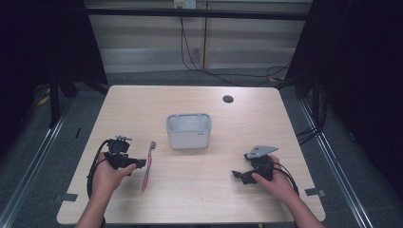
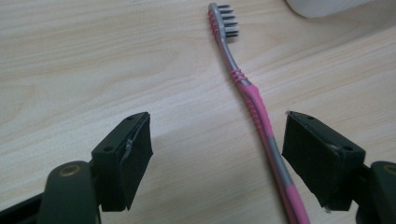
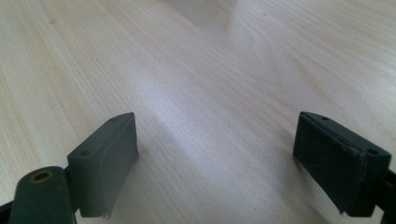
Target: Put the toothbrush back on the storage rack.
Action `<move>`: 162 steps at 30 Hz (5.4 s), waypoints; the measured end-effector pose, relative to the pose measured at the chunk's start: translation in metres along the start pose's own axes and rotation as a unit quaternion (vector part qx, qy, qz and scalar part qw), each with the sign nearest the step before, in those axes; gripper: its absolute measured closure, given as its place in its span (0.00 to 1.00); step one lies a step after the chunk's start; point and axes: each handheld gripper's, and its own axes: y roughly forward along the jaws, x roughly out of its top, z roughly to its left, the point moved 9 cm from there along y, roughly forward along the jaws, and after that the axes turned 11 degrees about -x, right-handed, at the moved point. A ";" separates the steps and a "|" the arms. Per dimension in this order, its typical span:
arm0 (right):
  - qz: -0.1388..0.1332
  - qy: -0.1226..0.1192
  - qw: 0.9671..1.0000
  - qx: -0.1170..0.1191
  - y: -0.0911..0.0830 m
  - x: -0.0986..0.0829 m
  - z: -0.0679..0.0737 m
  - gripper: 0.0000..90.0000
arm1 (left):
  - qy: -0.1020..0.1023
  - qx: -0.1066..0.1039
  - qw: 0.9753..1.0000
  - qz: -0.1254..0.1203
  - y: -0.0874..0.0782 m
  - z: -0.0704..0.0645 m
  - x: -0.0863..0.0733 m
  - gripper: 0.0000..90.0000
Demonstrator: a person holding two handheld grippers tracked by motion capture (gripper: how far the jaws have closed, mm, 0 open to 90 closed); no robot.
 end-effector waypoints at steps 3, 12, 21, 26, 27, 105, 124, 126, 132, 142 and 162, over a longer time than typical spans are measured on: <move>0.000 0.000 1.000 0.000 0.000 0.000 0.000 0.15 | -0.001 -0.003 1.000 0.001 0.000 -0.001 0.004 0.26; 0.000 0.000 1.000 0.000 0.000 0.000 0.000 0.15 | -0.001 -0.006 1.000 0.016 0.005 -0.004 0.012 0.26; 0.000 0.000 1.000 0.000 0.000 0.000 0.000 0.15 | -0.004 -0.009 1.000 0.021 0.006 -0.006 0.020 0.27; 0.000 0.000 1.000 0.000 0.000 0.000 0.000 0.15 | -0.009 -0.016 1.000 0.023 0.007 -0.009 0.023 0.29; 0.000 0.000 1.000 0.000 0.000 0.000 0.000 0.15 | -0.007 -0.017 1.000 0.024 0.008 -0.009 0.024 0.30; 0.000 0.002 1.000 0.002 0.000 0.000 0.000 0.15 | -0.088 -0.008 0.995 0.045 0.026 -0.003 0.027 0.89; 0.000 0.002 1.000 0.002 0.000 0.000 0.000 0.15 | -0.071 -0.025 0.997 -0.003 0.002 -0.011 0.049 0.90; 0.000 0.001 1.000 0.002 0.000 0.000 0.000 0.15 | -0.072 -0.030 0.997 -0.011 -0.001 -0.013 0.052 0.90; 0.000 0.001 1.000 0.002 0.000 0.000 0.000 0.15 | -0.064 -0.033 0.997 -0.040 -0.009 -0.016 0.059 0.90; 0.000 0.001 1.000 0.002 0.000 0.000 0.000 0.15 | -0.052 -0.051 0.994 -0.078 -0.024 -0.023 0.072 0.90; 0.000 0.001 1.000 0.002 0.000 0.000 0.000 0.15 | -0.024 -0.066 0.984 -0.166 -0.051 -0.040 0.098 0.90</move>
